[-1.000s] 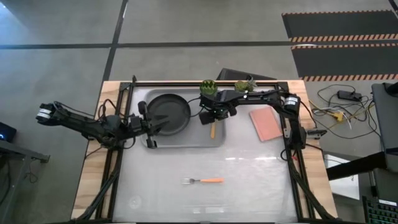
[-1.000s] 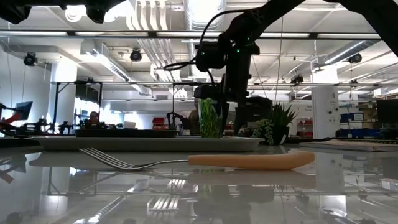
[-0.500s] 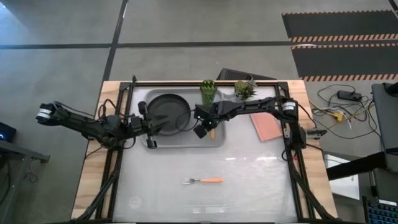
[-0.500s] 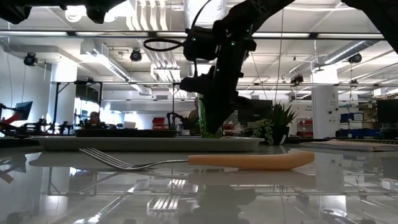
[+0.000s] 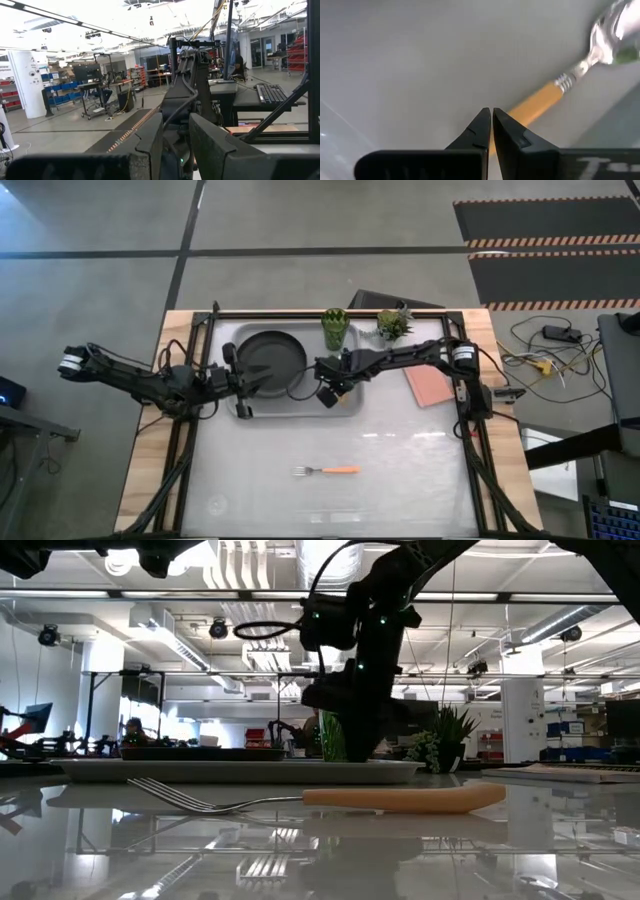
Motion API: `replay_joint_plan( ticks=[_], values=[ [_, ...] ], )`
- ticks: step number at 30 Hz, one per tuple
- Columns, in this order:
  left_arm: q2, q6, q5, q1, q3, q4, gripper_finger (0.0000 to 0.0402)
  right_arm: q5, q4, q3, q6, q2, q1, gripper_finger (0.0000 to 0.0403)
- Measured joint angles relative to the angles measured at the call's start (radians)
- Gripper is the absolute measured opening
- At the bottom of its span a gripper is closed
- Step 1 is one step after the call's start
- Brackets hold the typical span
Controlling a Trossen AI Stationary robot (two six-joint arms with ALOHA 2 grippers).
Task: Pick and place plate/cup/fork/spoon on tray
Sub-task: Put the brown spoon on the gray serving tray on the bottom of the green cup, then put the brown fork on the gray serving tray between the brown spoon and black plate
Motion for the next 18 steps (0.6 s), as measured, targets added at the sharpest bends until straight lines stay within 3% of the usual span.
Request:
replay_joint_plan(
  ticks=[18],
  values=[
    [0.008, 0.0, 0.0, 0.0, 0.0, -0.001, 0.0079, 0.002, -0.036, 0.02, -0.032, -0.053, 0.017, 0.0009]
  ],
)
